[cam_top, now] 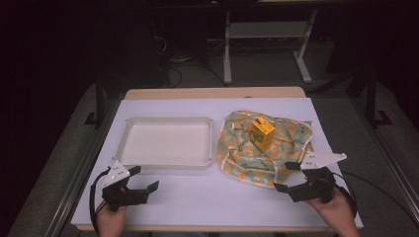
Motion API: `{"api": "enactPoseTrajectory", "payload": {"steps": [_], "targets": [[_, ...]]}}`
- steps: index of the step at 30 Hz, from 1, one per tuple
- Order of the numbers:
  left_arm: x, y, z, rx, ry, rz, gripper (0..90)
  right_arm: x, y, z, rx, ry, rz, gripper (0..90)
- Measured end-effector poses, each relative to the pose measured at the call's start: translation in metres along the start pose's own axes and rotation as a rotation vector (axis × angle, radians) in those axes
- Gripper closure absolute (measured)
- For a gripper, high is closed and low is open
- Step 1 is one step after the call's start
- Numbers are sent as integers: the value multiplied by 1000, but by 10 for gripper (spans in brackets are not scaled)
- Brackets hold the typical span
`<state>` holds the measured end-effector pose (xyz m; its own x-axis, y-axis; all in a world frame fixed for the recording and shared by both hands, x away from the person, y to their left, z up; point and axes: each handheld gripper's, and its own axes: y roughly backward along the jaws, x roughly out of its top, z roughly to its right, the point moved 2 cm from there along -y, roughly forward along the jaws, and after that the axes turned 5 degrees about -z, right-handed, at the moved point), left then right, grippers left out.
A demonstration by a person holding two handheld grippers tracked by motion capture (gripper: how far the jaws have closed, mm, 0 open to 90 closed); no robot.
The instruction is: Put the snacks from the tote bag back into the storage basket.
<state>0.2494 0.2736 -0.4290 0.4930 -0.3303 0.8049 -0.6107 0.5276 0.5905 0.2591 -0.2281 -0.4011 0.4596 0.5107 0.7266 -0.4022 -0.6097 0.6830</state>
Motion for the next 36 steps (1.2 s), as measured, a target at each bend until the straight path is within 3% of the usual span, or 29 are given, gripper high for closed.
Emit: {"api": "enactPoseTrajectory", "payload": {"steps": [5, 17, 36], "targets": [[-1, 0, 0, 4, 6, 2, 134, 5, 0, 6, -4, -12, -14, 186], [-1, 0, -1, 4, 7, 2, 134, 28, 3, 14, -8, 14, -59, 179], [-1, 0, -1, 5, 16, 3, 134, 54, 1, 32, -8, 20, -89, 147]]}}
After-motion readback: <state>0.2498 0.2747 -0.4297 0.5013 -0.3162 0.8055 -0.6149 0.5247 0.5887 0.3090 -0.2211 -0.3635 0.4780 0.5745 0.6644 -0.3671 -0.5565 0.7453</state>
